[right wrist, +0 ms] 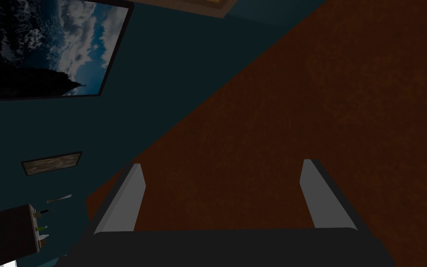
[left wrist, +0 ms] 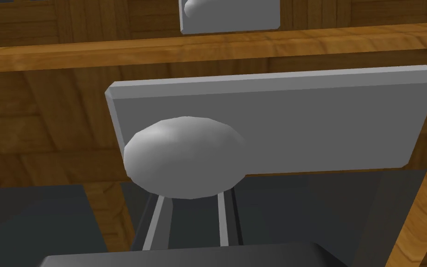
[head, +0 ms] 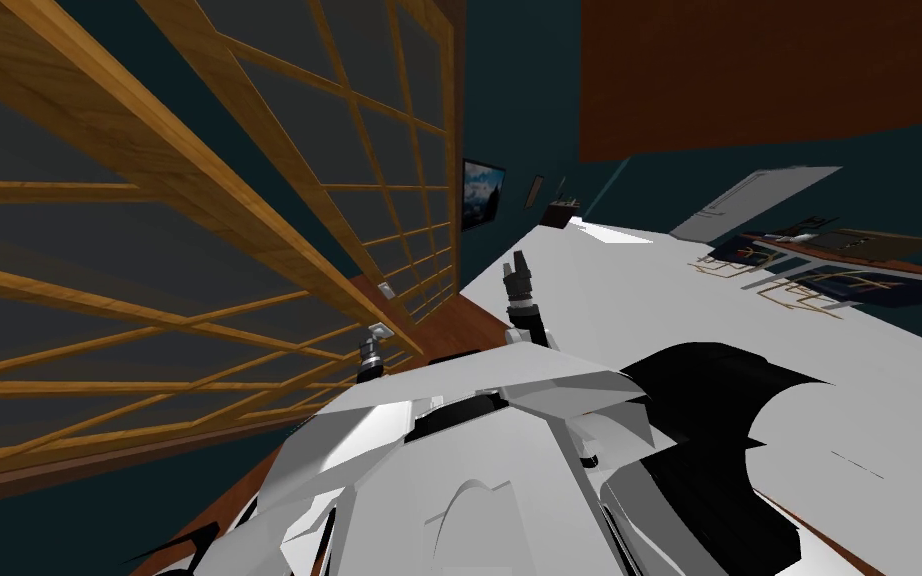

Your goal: Pull the door open

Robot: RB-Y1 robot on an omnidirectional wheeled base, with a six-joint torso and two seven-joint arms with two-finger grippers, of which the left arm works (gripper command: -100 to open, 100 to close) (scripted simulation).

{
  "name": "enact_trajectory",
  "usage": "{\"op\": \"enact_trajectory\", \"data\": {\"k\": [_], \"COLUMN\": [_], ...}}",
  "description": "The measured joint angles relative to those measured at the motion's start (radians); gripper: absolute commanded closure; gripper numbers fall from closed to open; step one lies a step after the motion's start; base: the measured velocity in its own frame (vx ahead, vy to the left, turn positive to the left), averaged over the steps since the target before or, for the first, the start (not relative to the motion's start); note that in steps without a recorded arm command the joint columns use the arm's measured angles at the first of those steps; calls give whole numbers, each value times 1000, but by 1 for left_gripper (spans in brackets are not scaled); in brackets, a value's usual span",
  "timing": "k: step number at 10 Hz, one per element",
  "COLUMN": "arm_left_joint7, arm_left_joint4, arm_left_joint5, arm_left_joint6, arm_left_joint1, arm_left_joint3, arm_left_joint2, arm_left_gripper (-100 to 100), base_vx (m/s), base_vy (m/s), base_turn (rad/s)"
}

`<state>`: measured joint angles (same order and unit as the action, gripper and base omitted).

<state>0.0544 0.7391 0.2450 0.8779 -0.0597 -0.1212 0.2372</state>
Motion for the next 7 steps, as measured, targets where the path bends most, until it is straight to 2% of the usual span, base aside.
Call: {"op": "enact_trajectory", "data": {"k": [2, 4, 5, 6, 7], "arm_left_joint7": [47, 87, 114, 130, 154], "arm_left_joint4": [-12, 13, -12, -8, 6], "arm_left_joint5": [16, 34, 44, 50, 61], "arm_left_joint6": [8, -7, 0, 4, -3], "arm_left_joint1": [2, -11, 2, -3, -12], "arm_left_joint3": [7, 13, 17, 19, 23], "arm_left_joint2": [0, -2, 2, -1, 0], "arm_left_gripper": [100, 100, 100, 100, 100], "base_vx": [-29, -33, -25, -32, -22], "base_vy": [8, 11, 14, 8, 8], "base_turn": [-37, -52, -44, -67, -36]}}
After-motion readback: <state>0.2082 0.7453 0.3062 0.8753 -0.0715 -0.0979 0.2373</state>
